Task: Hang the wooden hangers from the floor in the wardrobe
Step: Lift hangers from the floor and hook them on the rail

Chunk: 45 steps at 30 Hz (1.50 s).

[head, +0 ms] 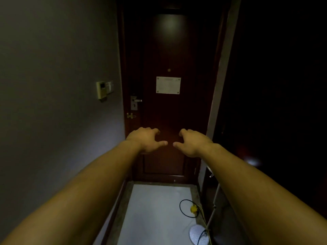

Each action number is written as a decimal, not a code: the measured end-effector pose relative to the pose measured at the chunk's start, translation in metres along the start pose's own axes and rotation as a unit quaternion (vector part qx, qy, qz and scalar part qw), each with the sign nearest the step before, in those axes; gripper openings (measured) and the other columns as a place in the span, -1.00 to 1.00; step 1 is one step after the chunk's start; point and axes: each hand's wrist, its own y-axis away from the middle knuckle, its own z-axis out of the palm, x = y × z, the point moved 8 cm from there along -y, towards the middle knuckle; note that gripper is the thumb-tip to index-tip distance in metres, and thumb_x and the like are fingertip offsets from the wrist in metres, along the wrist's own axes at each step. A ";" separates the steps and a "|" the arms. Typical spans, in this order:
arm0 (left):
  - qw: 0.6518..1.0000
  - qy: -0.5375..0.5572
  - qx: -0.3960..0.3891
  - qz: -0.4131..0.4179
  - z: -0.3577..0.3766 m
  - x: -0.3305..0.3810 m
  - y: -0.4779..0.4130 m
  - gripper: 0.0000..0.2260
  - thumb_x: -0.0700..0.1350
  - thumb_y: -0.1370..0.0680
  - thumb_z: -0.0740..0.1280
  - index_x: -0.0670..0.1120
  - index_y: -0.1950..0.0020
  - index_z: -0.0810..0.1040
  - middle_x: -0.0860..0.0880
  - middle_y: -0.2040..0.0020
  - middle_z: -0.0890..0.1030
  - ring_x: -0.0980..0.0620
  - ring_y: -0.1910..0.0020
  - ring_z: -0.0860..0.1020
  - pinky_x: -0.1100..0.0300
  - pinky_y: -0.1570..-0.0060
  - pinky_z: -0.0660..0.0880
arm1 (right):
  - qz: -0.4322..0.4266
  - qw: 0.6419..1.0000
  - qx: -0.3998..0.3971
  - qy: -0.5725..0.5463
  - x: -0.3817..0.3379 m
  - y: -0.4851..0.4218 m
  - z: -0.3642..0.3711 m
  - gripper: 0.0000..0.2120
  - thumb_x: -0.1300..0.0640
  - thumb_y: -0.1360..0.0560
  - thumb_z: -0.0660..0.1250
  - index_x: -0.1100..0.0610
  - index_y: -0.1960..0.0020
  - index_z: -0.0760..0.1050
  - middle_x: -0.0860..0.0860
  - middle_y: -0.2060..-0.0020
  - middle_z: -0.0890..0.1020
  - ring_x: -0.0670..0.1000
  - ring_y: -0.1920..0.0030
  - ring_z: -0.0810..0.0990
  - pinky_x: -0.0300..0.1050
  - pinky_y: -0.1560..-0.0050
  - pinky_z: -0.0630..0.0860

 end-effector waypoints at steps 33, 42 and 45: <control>0.968 0.027 -0.250 -0.023 0.262 -0.074 -0.100 -0.37 0.32 -0.55 0.21 -0.01 -0.52 0.32 -0.09 -0.45 0.44 -0.12 -0.38 0.44 -0.01 -0.33 0.40 | 0.077 0.965 -0.217 -0.127 0.034 -0.125 0.302 -0.35 -0.21 -0.58 0.24 0.15 -0.52 0.25 0.14 -0.46 0.39 0.18 -0.43 0.39 0.14 -0.38 0.40; 0.943 0.030 -0.332 0.016 0.372 -0.063 -0.125 -0.36 0.34 -0.53 0.22 -0.02 -0.48 0.34 -0.12 -0.43 0.46 -0.13 -0.36 0.45 -0.07 -0.34 0.41 | 0.143 0.933 -0.297 -0.145 0.076 -0.108 0.407 -0.37 -0.23 -0.58 0.20 0.16 -0.47 0.28 0.17 -0.34 0.48 0.18 -0.32 0.49 0.09 -0.25 0.48; 0.932 0.038 -0.360 0.029 0.407 -0.060 -0.132 -0.38 0.30 -0.54 0.24 -0.05 -0.48 0.36 -0.13 -0.45 0.44 -0.15 -0.37 0.44 -0.08 -0.30 0.43 | 0.186 0.922 -0.299 -0.160 0.087 -0.102 0.436 -0.40 -0.22 -0.56 0.23 0.18 -0.42 0.33 0.18 -0.30 0.52 0.18 -0.27 0.52 0.10 -0.25 0.49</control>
